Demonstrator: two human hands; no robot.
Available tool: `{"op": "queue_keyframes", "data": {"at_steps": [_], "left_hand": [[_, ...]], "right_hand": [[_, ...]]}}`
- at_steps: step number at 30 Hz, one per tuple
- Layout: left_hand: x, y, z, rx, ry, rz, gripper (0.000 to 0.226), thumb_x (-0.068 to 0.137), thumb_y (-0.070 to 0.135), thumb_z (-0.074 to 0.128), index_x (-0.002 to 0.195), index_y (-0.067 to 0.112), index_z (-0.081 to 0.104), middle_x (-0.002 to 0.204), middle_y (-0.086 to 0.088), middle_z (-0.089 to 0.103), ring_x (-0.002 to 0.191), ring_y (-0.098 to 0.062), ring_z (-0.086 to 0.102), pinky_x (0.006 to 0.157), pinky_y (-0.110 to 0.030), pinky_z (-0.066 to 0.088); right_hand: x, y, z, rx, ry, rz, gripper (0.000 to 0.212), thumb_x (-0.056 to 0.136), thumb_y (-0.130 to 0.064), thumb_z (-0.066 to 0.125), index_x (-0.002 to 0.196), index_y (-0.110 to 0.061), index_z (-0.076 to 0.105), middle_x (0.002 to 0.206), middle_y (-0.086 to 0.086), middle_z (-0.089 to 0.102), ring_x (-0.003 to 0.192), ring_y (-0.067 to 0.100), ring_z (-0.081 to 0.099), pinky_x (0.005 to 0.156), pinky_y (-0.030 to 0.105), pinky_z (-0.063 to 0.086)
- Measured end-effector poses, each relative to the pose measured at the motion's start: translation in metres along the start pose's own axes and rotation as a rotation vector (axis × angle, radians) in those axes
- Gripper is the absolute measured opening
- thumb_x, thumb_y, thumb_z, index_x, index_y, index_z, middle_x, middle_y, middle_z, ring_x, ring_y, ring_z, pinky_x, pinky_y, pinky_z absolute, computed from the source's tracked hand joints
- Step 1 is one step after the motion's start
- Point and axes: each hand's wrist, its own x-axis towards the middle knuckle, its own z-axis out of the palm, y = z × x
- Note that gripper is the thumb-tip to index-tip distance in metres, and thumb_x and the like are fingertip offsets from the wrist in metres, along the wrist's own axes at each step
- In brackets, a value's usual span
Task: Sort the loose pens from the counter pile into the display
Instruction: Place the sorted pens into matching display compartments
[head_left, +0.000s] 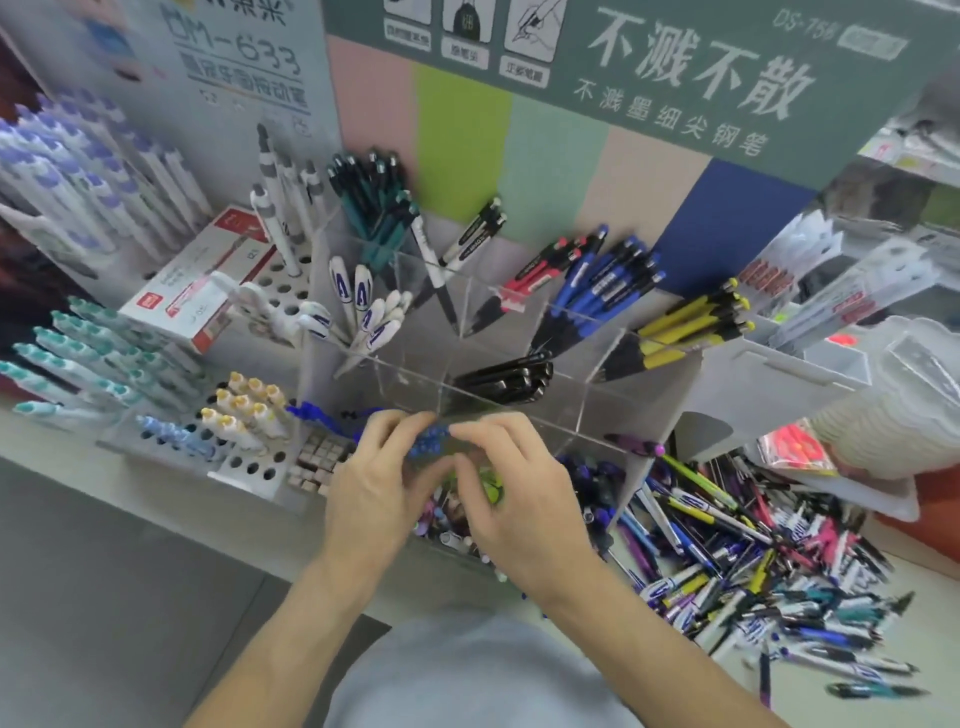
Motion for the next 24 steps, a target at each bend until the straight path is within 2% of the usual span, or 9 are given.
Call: {"op": "queue_keyframes", "data": {"at_steps": [5, 9, 11, 13, 14, 16, 19, 22, 24], "left_hand": [[0.009, 0.004, 0.007, 0.116, 0.02, -0.052, 0.027, 0.085, 0.023, 0.077, 0.107, 0.011, 0.07, 0.112, -0.007, 0.054, 0.066, -0.016, 0.054, 0.058, -0.034, 0.053], [0.009, 0.014, -0.003, 0.192, -0.065, -0.11, 0.049, 0.081, 0.023, 0.081, 0.12, 0.003, 0.061, 0.123, -0.015, 0.045, 0.075, -0.027, 0.059, 0.07, -0.04, 0.054], [0.006, 0.028, -0.01, 0.156, -0.044, -0.082, 0.061, 0.077, 0.015, 0.083, 0.128, 0.004, 0.052, 0.127, -0.015, 0.041, 0.072, -0.022, 0.057, 0.071, -0.035, 0.052], [0.003, 0.049, -0.015, 0.092, 0.026, -0.046, 0.061, 0.078, 0.009, 0.081, 0.13, 0.005, 0.05, 0.127, -0.013, 0.04, 0.063, -0.019, 0.056, 0.072, -0.022, 0.045], [0.0, 0.06, -0.016, 0.059, 0.069, -0.015, 0.055, 0.079, 0.007, 0.078, 0.127, 0.005, 0.052, 0.123, -0.008, 0.041, 0.06, -0.02, 0.055, 0.071, -0.015, 0.041], [-0.007, 0.084, -0.016, -0.029, 0.102, 0.11, 0.034, 0.085, 0.007, 0.072, 0.116, 0.004, 0.058, 0.113, 0.002, 0.044, 0.06, -0.02, 0.052, 0.068, -0.016, 0.042], [-0.023, 0.117, -0.002, -0.248, -0.137, 0.209, 0.006, 0.089, 0.012, 0.064, 0.095, 0.013, 0.065, 0.086, 0.004, 0.061, 0.065, -0.013, 0.056, 0.063, -0.023, 0.045], [-0.046, 0.147, 0.033, -0.309, -0.583, 0.154, 0.014, 0.089, 0.013, 0.068, 0.098, 0.023, 0.066, 0.077, 0.009, 0.066, 0.066, -0.011, 0.061, 0.061, -0.016, 0.046], [-0.061, 0.156, 0.071, -0.156, -0.883, 0.153, 0.016, 0.09, 0.022, 0.067, 0.106, 0.025, 0.064, 0.082, 0.011, 0.065, 0.068, -0.007, 0.061, 0.067, -0.018, 0.047]], "right_hand": [[-0.043, 0.013, -0.048, 0.052, 0.106, 0.081, 0.017, 0.089, 0.005, 0.066, 0.102, -0.005, 0.07, 0.098, 0.002, 0.062, 0.085, 0.002, 0.059, 0.077, 0.013, 0.047], [-0.084, 0.032, -0.092, -0.001, 0.271, 0.238, 0.018, 0.087, 0.009, 0.065, 0.096, -0.006, 0.07, 0.089, 0.001, 0.064, 0.077, 0.011, 0.062, 0.069, 0.018, 0.049], [-0.109, 0.046, -0.11, -0.035, 0.344, 0.381, 0.019, 0.088, 0.008, 0.067, 0.096, -0.009, 0.069, 0.088, 0.0, 0.065, 0.076, 0.012, 0.063, 0.068, 0.019, 0.05], [-0.137, 0.066, -0.125, -0.06, 0.347, 0.601, 0.018, 0.089, 0.001, 0.069, 0.096, -0.016, 0.069, 0.089, -0.005, 0.066, 0.078, 0.011, 0.064, 0.069, 0.018, 0.05], [-0.153, 0.08, -0.131, -0.076, 0.311, 0.728, 0.017, 0.09, -0.004, 0.071, 0.096, -0.019, 0.068, 0.09, -0.006, 0.067, 0.079, 0.009, 0.064, 0.07, 0.02, 0.051], [-0.192, 0.109, -0.14, -0.157, 0.254, 0.939, 0.017, 0.087, -0.011, 0.074, 0.099, -0.021, 0.068, 0.095, 0.0, 0.069, 0.082, 0.007, 0.063, 0.074, 0.026, 0.051], [-0.25, 0.146, -0.149, -0.329, 0.249, 1.195, 0.039, 0.08, -0.024, 0.082, 0.113, -0.013, 0.065, 0.109, 0.012, 0.065, 0.099, 0.027, 0.06, 0.086, 0.038, 0.049], [-0.287, 0.162, -0.152, -0.302, -0.01, 1.5, 0.084, 0.066, -0.043, 0.091, 0.132, -0.012, 0.05, 0.127, 0.017, 0.054, 0.117, 0.035, 0.055, 0.096, 0.042, 0.046], [-0.295, 0.168, -0.144, -0.23, -0.116, 1.567, 0.098, 0.061, -0.05, 0.093, 0.137, -0.01, 0.046, 0.134, 0.014, 0.049, 0.12, 0.033, 0.055, 0.097, 0.038, 0.045]]}}
